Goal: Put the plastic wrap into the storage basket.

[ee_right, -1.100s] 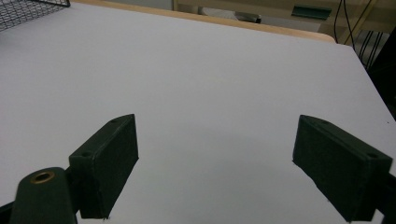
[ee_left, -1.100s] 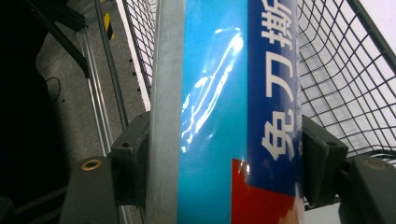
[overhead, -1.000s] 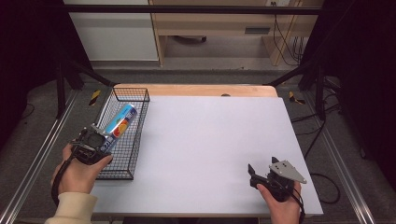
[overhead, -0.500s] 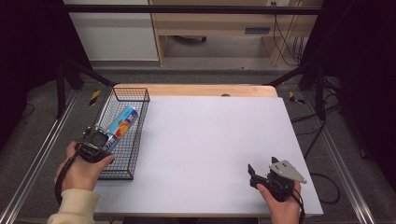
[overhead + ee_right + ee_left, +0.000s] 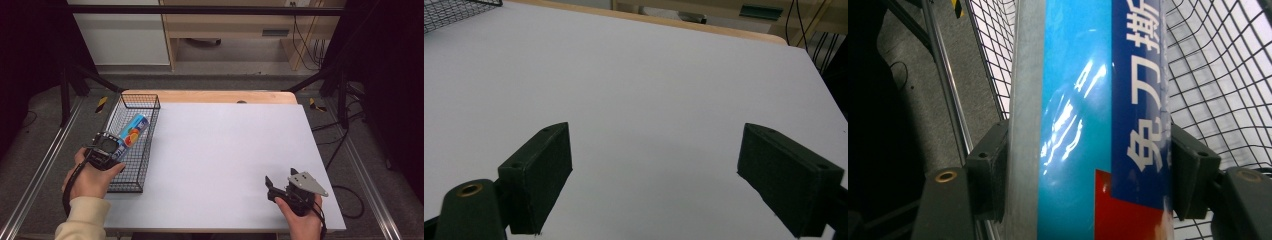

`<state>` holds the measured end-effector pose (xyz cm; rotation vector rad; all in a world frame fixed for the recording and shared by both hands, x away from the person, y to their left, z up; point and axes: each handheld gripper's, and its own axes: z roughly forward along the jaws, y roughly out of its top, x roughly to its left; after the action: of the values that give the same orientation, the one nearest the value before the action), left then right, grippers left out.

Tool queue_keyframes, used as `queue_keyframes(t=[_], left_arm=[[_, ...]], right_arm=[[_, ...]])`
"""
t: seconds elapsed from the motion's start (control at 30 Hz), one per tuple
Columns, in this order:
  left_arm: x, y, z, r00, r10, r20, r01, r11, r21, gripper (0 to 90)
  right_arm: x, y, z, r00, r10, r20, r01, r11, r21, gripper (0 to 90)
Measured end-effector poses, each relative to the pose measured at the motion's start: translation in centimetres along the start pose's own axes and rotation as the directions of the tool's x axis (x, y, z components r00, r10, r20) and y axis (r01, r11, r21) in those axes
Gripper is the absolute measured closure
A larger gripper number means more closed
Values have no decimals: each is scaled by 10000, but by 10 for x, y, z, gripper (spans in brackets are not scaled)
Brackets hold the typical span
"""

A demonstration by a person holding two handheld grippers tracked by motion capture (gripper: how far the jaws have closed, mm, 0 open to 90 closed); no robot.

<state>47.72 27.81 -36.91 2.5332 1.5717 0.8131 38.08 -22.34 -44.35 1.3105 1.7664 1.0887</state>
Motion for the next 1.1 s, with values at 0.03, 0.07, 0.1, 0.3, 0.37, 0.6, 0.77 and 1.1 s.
queue_keyframes(t=[0.03, 0.07, 0.1, 0.3, 0.37, 0.6, 0.77, 1.1], left_arm=[[0, 0, 1, 10000, -22, 24, 22, 10000, 43, 320], [0, 1, 1, 10000, 35, 28, -35, 9999, 115, 320], [1, 1, 2, 9999, 100, -38, -99, 9997, 226, 320], [-3, 3, 7, 9998, 190, -58, -187, 9984, 530, 320], [-4, 4, 8, 9997, 222, -121, -215, 9981, 570, 320], [-2, 7, 8, 9999, 170, -24, -168, 9977, 655, 320], [-3, 8, 9, 9996, 267, -30, -264, 9966, 783, 320], [-4, 12, 12, 9992, 400, -2, -397, 9926, 1147, 320]], right_arm=[[0, 0, 0, 10000, -1, -4, 1, 10000, 3, 143], [0, 0, 0, 10000, 13, 3, -13, 10000, -2, 143], [0, 0, 0, 10000, 8, -12, -8, 10000, 9, 143], [0, 0, 0, 10000, 3, -33, -3, 10000, 31, 144], [0, 0, 0, 10000, 12, -39, -12, 10000, 25, 143], [0, 0, 0, 10000, -9, -68, 9, 10000, 36, 143], [0, 0, 1, 10000, -18, -68, 18, 10000, 53, 143], [0, 0, 1, 9999, -81, -70, 82, 9999, 74, 144]])
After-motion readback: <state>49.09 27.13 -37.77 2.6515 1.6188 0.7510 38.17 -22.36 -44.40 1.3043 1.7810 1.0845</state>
